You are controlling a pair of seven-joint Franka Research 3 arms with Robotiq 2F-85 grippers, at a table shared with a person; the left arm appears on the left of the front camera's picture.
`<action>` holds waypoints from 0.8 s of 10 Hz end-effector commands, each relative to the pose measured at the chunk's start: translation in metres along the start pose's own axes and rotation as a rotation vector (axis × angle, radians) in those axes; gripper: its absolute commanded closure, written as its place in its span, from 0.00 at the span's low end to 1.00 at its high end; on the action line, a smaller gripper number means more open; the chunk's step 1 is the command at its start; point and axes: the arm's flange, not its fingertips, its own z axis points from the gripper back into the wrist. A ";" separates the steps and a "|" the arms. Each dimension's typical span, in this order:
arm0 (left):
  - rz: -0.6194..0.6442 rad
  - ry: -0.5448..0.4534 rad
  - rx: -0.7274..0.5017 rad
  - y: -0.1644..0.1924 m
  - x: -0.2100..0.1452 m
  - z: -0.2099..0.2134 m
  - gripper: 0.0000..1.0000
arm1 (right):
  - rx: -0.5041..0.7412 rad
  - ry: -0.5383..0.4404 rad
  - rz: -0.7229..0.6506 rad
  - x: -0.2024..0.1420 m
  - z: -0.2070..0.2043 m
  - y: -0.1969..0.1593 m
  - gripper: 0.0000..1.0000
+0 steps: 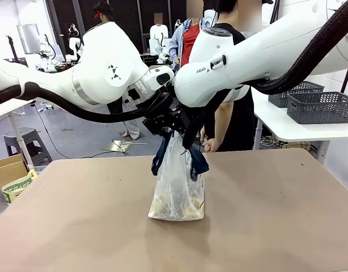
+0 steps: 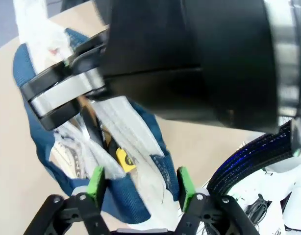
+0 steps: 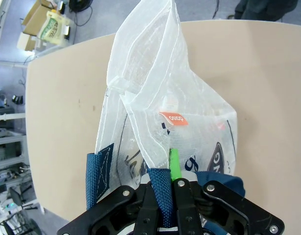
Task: Transfer purchased items from the store into the shopping bag.
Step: Move the Reusable shopping bag to the right side of the table.
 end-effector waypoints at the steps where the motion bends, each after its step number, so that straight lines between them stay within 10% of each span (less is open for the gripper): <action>1: 0.014 -0.028 0.033 0.000 0.000 0.001 0.61 | 0.023 0.010 -0.018 0.003 -0.004 0.004 1.00; 3: 0.017 -0.042 0.038 0.000 0.000 0.003 1.00 | 0.022 0.010 -0.018 0.002 -0.004 0.004 1.00; 8: 0.027 -0.088 0.050 0.001 -0.011 0.015 1.00 | 0.032 0.009 -0.019 0.003 -0.002 0.003 1.00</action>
